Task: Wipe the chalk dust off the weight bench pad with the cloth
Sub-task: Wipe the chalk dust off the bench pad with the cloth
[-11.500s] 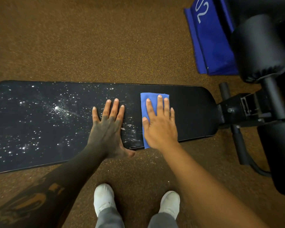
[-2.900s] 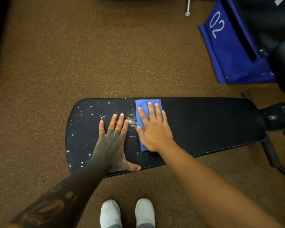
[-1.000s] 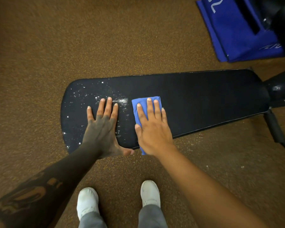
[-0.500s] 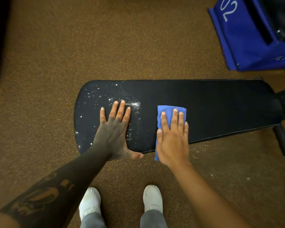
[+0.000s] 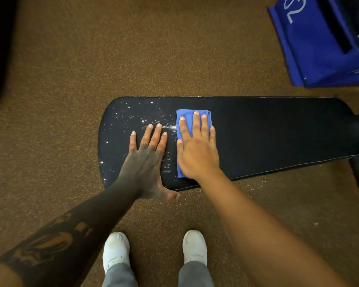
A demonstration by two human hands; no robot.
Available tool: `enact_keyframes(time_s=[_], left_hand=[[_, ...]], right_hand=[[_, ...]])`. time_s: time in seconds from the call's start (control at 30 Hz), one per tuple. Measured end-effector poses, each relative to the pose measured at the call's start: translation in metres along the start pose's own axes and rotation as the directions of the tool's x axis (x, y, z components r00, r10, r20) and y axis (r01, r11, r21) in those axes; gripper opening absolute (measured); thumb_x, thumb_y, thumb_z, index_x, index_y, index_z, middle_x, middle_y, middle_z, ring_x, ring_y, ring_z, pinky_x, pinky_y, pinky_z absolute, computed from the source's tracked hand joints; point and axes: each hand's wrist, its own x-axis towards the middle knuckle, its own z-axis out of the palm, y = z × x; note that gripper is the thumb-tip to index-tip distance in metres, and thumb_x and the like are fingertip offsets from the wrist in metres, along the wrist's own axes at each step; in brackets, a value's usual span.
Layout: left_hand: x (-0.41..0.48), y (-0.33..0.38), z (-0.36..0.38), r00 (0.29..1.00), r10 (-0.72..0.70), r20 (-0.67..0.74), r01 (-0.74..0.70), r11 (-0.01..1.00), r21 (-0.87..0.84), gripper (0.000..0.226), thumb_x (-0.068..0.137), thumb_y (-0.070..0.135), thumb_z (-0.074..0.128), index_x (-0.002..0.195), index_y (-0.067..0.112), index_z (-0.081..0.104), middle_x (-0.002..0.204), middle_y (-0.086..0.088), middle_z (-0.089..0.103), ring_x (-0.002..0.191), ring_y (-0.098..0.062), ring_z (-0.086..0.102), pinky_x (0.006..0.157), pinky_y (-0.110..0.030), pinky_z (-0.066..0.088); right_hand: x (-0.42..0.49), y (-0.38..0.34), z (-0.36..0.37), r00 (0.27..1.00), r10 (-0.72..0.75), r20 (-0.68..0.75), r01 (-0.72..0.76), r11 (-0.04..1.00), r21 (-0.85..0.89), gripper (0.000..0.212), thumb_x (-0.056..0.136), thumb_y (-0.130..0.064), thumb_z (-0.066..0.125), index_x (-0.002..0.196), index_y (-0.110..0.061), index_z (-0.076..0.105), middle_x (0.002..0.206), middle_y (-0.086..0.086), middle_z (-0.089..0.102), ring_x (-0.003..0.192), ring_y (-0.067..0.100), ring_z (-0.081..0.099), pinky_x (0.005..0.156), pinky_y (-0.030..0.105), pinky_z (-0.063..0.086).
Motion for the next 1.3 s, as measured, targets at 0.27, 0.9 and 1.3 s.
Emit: enact_keyframes(time_s=[0.27,0.9,1.3], left_hand=[[-0.009,-0.005,0.001,0.998,-0.052,-0.033,0.051,0.998,-0.034,0.155,0.045,0.106,0.034,0.158,0.007,-0.002,0.168,-0.015,-0.013,0.154,-0.034,-0.015,0.120,-0.068,-0.003],[-0.016,-0.017,0.011,0.991,-0.121,-0.058,0.116,0.990,-0.078,0.103,0.083,0.083,0.014,0.157,0.017,-0.014,0.165,-0.011,-0.024,0.153,-0.031,-0.022,0.120,-0.067,-0.008],[-0.018,-0.039,0.017,0.949,-0.292,-0.116,0.266,0.943,-0.201,0.084,0.090,0.073,0.012,0.158,0.027,-0.008,0.168,-0.011,-0.014,0.154,-0.032,-0.015,0.119,-0.069,0.001]], right_hand=[[-0.044,0.010,0.007,0.988,-0.148,0.049,0.150,0.988,-0.044,0.062,0.101,-0.041,0.023,0.158,-0.028,0.002,0.166,0.010,-0.009,0.151,0.030,-0.016,0.122,0.051,-0.001],[0.001,-0.020,-0.002,0.989,-0.131,0.063,0.134,0.990,-0.049,0.061,0.103,-0.041,0.024,0.157,-0.031,-0.004,0.165,0.008,-0.015,0.150,0.029,-0.019,0.121,0.052,-0.003],[0.038,-0.030,-0.008,0.988,-0.154,0.031,0.155,0.988,-0.030,0.059,0.104,-0.041,0.021,0.157,-0.030,-0.003,0.166,0.008,-0.013,0.151,0.030,-0.018,0.122,0.052,-0.002]])
